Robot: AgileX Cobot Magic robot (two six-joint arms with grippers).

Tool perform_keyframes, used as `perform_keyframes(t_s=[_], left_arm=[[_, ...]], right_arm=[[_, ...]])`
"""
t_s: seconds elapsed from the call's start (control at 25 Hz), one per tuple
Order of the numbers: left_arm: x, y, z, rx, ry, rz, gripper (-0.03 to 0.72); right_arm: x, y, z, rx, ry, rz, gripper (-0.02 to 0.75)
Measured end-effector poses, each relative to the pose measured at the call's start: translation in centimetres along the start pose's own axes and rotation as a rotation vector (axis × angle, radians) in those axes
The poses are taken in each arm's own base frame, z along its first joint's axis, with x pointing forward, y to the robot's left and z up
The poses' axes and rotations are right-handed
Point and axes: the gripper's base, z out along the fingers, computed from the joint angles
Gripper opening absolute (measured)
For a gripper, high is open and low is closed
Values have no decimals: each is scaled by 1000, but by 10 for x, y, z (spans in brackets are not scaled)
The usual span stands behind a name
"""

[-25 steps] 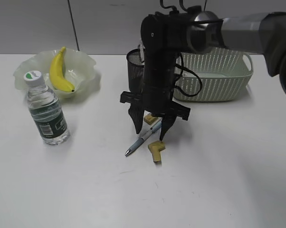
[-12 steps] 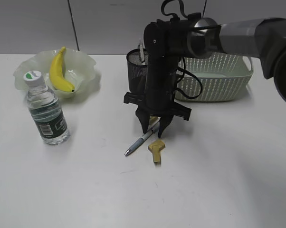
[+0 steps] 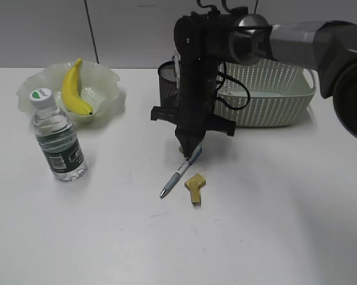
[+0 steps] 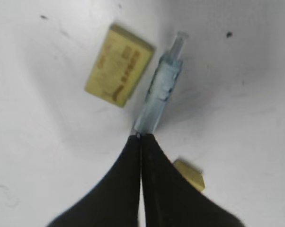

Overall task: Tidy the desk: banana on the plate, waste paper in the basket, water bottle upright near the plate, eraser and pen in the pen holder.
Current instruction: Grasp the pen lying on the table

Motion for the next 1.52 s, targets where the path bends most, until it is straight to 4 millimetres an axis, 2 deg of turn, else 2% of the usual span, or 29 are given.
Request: perform_keyframes(t_s=[0.28,0.4,0.48,0.6,0.64,0.72,1.2,1.52], left_arm=[[0,0,0,0,0,0,241],[0,0,0,0,0,0,241],[0,0,0,0,0,0,241],[0,0,0,0,0,0,241],[0,0,0,0,0,0,241],[0,0,0,0,0,0,241],[0,0,0,0,0,0,241],[0,0,0,0,0,0,241]], right_arm=[[-11,20,-52,-139,-121,-23,13],[-8,23,-57,-170,-103,-16,31],[-5,23,-51,-175,-69,-8,115],[-1,18,-38,-136,-34,1,354],[-1,16,-32,-117,-29,2,410],[-1,12,-24,-83,-27,10,453],[-1,9,15,-33,48,45,418],[-2,9,22,-28,53,48,304]])
